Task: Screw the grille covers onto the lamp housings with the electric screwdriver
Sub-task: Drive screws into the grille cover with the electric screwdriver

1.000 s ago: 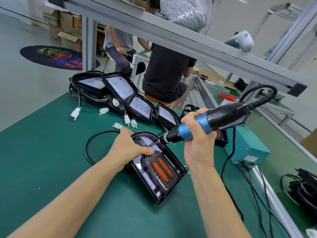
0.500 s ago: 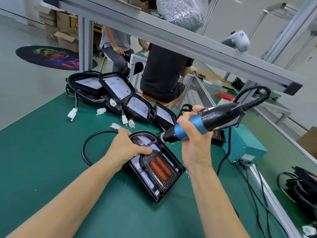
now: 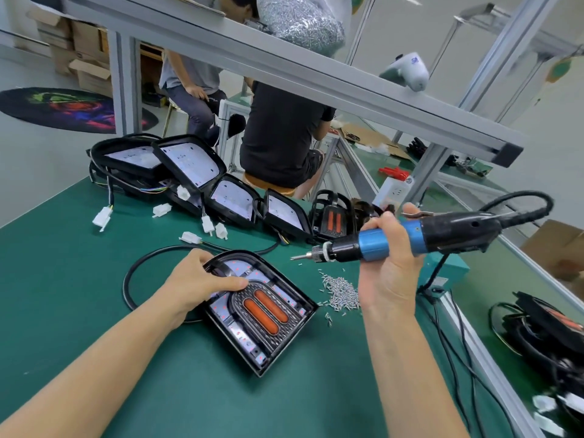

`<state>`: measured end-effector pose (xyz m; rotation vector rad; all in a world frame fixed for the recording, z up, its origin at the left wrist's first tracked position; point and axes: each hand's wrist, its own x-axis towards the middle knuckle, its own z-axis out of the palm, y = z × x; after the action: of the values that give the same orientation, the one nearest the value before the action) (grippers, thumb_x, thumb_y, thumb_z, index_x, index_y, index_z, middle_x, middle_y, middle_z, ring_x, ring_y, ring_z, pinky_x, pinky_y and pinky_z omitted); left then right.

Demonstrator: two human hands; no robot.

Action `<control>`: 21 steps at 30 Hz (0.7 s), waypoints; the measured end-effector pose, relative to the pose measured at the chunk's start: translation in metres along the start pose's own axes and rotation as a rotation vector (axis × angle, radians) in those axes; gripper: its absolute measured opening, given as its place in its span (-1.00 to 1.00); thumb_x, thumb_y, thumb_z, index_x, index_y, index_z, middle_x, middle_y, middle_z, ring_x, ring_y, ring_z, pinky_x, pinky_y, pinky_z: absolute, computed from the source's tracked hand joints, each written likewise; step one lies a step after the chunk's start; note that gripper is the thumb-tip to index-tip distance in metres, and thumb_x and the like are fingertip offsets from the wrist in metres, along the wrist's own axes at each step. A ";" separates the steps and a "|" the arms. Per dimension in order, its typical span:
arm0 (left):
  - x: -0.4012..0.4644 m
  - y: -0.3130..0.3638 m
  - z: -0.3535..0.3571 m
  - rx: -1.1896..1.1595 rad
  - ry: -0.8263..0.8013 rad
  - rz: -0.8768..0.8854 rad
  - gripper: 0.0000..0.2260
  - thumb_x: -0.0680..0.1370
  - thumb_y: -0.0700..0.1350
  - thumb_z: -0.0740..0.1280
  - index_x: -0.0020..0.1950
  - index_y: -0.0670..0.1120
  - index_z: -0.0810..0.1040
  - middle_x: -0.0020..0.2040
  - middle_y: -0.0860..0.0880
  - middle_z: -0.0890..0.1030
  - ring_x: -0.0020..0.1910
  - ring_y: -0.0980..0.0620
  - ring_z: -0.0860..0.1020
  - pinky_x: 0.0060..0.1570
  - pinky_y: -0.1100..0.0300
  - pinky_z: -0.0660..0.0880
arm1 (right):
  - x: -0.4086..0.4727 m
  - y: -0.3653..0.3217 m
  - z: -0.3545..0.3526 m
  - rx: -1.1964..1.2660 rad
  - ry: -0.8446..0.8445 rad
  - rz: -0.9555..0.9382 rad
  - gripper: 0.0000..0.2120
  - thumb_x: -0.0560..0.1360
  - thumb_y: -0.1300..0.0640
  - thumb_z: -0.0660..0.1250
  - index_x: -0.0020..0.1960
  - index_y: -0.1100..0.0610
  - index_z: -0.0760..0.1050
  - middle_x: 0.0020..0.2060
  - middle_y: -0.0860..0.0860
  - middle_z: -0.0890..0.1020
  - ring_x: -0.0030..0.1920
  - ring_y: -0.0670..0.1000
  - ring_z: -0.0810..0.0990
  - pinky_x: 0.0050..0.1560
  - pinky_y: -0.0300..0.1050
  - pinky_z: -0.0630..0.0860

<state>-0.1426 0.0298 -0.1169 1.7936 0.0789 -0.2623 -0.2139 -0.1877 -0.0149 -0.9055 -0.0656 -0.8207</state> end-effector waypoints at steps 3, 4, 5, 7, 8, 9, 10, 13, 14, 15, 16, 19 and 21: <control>-0.002 0.001 0.001 -0.015 0.002 0.008 -0.29 0.20 -0.04 0.63 0.24 -0.09 0.38 0.03 0.06 0.47 0.04 0.03 0.44 0.02 0.15 0.30 | 0.008 -0.016 -0.016 -0.005 0.068 -0.036 -0.71 0.50 0.41 0.29 0.02 0.03 0.45 -0.32 -0.08 0.55 -0.31 -0.06 0.52 -0.13 -0.19 0.53; -0.003 0.002 0.003 -0.019 0.011 0.018 -0.30 0.21 -0.05 0.63 0.24 -0.09 0.38 0.00 0.08 0.46 0.02 0.04 0.43 0.02 0.16 0.29 | 0.009 -0.022 -0.021 -0.005 0.085 -0.046 -0.72 0.51 0.40 0.29 0.01 0.03 0.45 -0.29 -0.06 0.54 -0.31 -0.06 0.52 -0.13 -0.19 0.53; -0.004 0.002 0.004 -0.015 0.025 0.032 -0.31 0.23 -0.05 0.62 0.25 -0.09 0.38 0.01 0.08 0.45 0.01 0.05 0.42 0.03 0.16 0.28 | 0.011 -0.026 -0.027 -0.003 0.103 -0.057 -0.72 0.51 0.40 0.28 0.01 0.03 0.45 -0.27 -0.04 0.51 -0.32 -0.06 0.52 -0.13 -0.18 0.52; -0.007 0.002 0.004 0.057 0.049 0.072 -0.34 0.28 -0.04 0.60 0.28 -0.07 0.38 0.12 0.03 0.46 0.07 0.04 0.41 0.08 0.16 0.29 | 0.012 -0.035 -0.040 0.020 0.143 -0.072 -0.73 0.52 0.39 0.28 0.01 0.03 0.45 -0.27 -0.03 0.49 -0.34 -0.06 0.52 -0.12 -0.17 0.51; -0.009 0.001 0.004 0.115 0.056 0.086 -0.35 0.30 -0.02 0.59 0.29 -0.06 0.38 0.19 -0.01 0.47 0.12 0.02 0.41 0.13 0.13 0.31 | 0.012 -0.039 -0.047 0.039 0.163 -0.075 -0.74 0.52 0.39 0.28 0.02 0.04 0.45 -0.29 -0.04 0.49 -0.34 -0.06 0.51 -0.11 -0.17 0.51; -0.011 0.002 0.002 0.169 0.058 0.089 -0.36 0.31 0.02 0.58 0.29 -0.04 0.39 0.25 -0.04 0.47 0.18 -0.01 0.42 0.19 0.08 0.33 | 0.011 -0.042 -0.055 0.056 0.182 -0.075 -0.75 0.52 0.37 0.28 0.02 0.03 0.44 -0.30 -0.04 0.48 -0.34 -0.06 0.51 -0.10 -0.17 0.50; -0.014 0.004 0.001 0.212 0.056 0.081 -0.35 0.30 0.08 0.57 0.29 -0.02 0.40 0.29 -0.05 0.47 0.23 -0.04 0.43 0.26 0.02 0.33 | 0.009 -0.045 -0.062 0.072 0.203 -0.071 -0.76 0.52 0.36 0.28 0.02 0.03 0.45 -0.31 -0.04 0.48 -0.33 -0.06 0.50 -0.09 -0.17 0.50; -0.027 0.019 0.000 0.356 0.094 0.103 -0.28 0.17 0.23 0.45 0.27 -0.02 0.44 0.27 -0.04 0.50 0.28 -0.09 0.43 0.33 -0.09 0.31 | 0.000 -0.046 -0.085 0.084 0.277 -0.040 -0.76 0.53 0.35 0.28 -0.01 0.00 0.46 -0.28 -0.06 0.49 -0.32 -0.07 0.50 -0.04 -0.19 0.48; -0.029 0.025 0.002 0.402 0.132 0.154 -0.30 0.19 0.21 0.44 0.26 -0.03 0.47 0.24 -0.04 0.51 0.28 -0.10 0.43 0.32 -0.10 0.31 | -0.004 -0.046 -0.092 0.075 0.298 -0.030 -0.75 0.53 0.35 0.28 -0.02 0.00 0.46 -0.23 -0.05 0.47 -0.31 -0.07 0.50 -0.03 -0.19 0.48; -0.031 0.031 0.005 0.429 0.165 0.233 -0.39 0.24 0.17 0.48 0.23 -0.04 0.50 0.21 -0.04 0.53 0.26 -0.09 0.43 0.31 -0.08 0.32 | -0.008 -0.045 -0.097 0.067 0.313 -0.021 -0.74 0.53 0.36 0.28 -0.03 -0.01 0.46 -0.19 -0.04 0.46 -0.30 -0.07 0.50 -0.02 -0.19 0.47; -0.033 0.038 0.010 0.437 0.183 0.328 -0.52 0.32 0.07 0.52 0.17 -0.04 0.54 0.17 -0.03 0.56 0.22 -0.05 0.45 0.29 -0.02 0.33 | -0.012 -0.043 -0.102 0.059 0.324 -0.012 -0.74 0.53 0.36 0.28 -0.05 -0.01 0.47 -0.15 -0.03 0.46 -0.29 -0.07 0.50 -0.02 -0.20 0.48; -0.033 0.062 0.036 0.477 0.079 0.570 -0.88 0.43 -0.13 0.45 -0.06 0.03 0.61 -0.03 0.08 0.62 0.03 0.08 0.53 0.16 0.15 0.39 | -0.019 -0.039 -0.107 0.005 0.350 -0.009 -0.73 0.53 0.37 0.28 -0.03 -0.01 0.46 -0.20 -0.05 0.49 -0.30 -0.09 0.52 -0.12 -0.24 0.52; -0.029 0.076 0.062 0.589 -0.084 0.615 -0.91 0.45 -0.14 0.41 -0.13 0.06 0.64 -0.14 0.14 0.62 -0.03 0.10 0.56 0.10 0.20 0.42 | -0.021 -0.037 -0.105 -0.038 0.355 -0.012 -0.73 0.52 0.38 0.28 -0.01 0.00 0.45 -0.21 -0.05 0.50 -0.32 -0.09 0.52 -0.17 -0.25 0.53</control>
<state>-0.1647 -0.0459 -0.0513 2.2796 -0.6626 0.0984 -0.2824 -0.2630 -0.0644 -0.7840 0.2553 -0.9857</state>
